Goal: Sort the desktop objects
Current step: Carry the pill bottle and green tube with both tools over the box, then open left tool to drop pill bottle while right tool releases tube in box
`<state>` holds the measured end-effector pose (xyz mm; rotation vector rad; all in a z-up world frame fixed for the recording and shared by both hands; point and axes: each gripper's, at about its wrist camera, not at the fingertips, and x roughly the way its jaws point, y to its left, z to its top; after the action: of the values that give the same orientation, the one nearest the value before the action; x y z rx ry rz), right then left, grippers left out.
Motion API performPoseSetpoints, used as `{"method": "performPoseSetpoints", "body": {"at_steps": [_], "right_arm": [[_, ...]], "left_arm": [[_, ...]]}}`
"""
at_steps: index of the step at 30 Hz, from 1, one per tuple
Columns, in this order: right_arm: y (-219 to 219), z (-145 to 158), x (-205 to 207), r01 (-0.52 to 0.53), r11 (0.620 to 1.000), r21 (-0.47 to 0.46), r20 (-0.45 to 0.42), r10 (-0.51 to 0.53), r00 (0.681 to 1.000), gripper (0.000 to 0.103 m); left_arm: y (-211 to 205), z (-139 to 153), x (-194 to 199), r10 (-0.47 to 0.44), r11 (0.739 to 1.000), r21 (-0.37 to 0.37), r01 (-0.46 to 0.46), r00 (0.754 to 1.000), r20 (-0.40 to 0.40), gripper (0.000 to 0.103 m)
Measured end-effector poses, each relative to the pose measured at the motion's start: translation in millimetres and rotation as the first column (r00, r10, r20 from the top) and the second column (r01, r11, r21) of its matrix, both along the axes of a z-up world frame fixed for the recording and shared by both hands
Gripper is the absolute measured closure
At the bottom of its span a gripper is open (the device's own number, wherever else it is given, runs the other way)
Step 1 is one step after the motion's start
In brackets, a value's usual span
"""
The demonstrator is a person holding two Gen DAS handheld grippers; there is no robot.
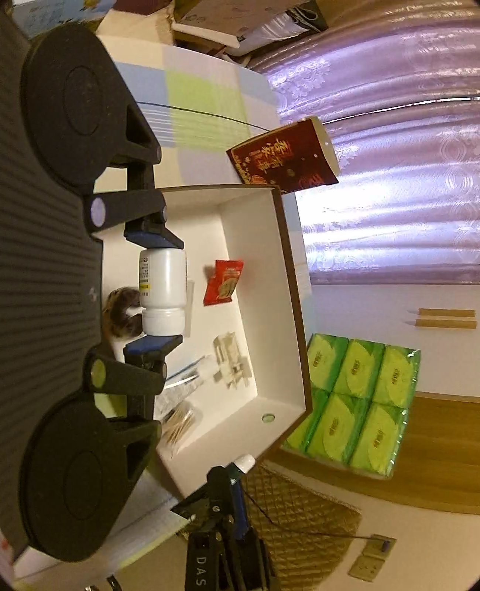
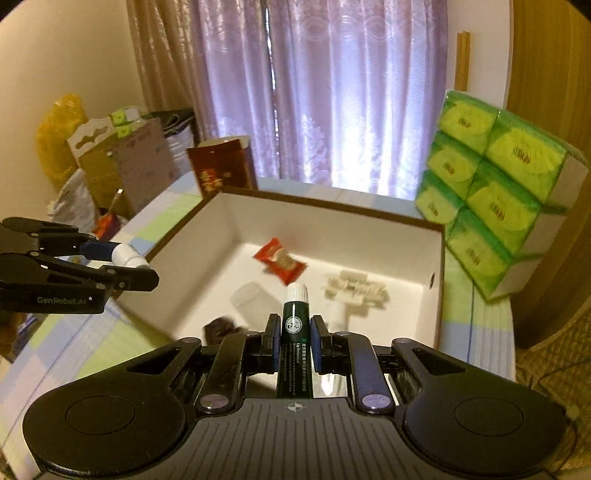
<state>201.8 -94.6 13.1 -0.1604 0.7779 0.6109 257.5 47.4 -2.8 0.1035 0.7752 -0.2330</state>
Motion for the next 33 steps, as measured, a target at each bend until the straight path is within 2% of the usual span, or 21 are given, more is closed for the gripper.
{"method": "performPoseSetpoints", "body": {"at_steps": [13,21,33], "right_arm": [[7,-30,56,0.062,0.996,-0.056,-0.046,-0.065,0.997,0.090],[5,-49,75,0.077,0.994,-0.075,-0.079,-0.083,0.993,0.090],[4,-65,86,0.084,0.992,-0.091,-0.108,-0.093,0.990,0.090]], "left_arm": [[-14,-45,67,-0.052,0.990,0.124,0.066,0.992,-0.113,0.062],[-15,-64,80,-0.073,0.982,0.161,0.098,0.985,-0.154,0.062],[-19,-78,86,-0.091,0.967,0.221,0.125,0.984,-0.155,0.062]]}}
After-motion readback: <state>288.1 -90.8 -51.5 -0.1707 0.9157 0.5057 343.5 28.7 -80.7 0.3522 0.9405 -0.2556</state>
